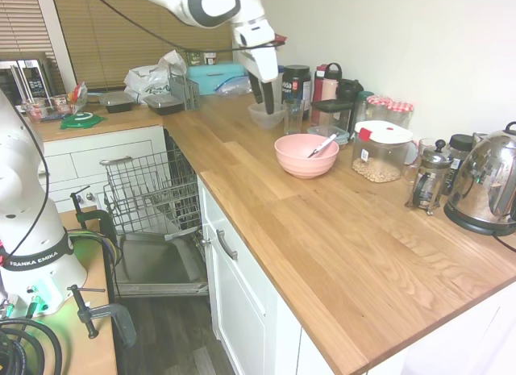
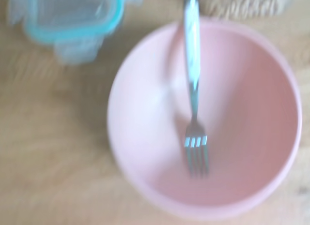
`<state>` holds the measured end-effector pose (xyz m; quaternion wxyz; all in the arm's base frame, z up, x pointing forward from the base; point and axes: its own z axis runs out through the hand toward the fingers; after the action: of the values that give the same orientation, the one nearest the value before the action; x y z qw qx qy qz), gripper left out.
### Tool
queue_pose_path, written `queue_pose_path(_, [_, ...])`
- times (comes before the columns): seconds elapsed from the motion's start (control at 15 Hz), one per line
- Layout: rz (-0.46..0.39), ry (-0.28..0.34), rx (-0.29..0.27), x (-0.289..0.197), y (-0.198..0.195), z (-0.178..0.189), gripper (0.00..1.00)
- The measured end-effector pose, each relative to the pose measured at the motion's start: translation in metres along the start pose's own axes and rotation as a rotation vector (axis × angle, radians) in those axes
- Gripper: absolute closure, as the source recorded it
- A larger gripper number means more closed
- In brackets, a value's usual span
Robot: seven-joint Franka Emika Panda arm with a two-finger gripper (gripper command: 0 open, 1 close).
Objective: Put the fork in the dishwasher
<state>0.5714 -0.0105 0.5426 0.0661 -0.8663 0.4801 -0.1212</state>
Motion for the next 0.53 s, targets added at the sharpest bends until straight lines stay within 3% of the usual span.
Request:
queue_pose_path(0.13, [0.022,-0.007,-0.04,0.022,-0.02,0.019,0.0])
queue_pose_path(0.53, [0.017,-0.067,-0.13,0.047,-0.072,0.128,0.0])
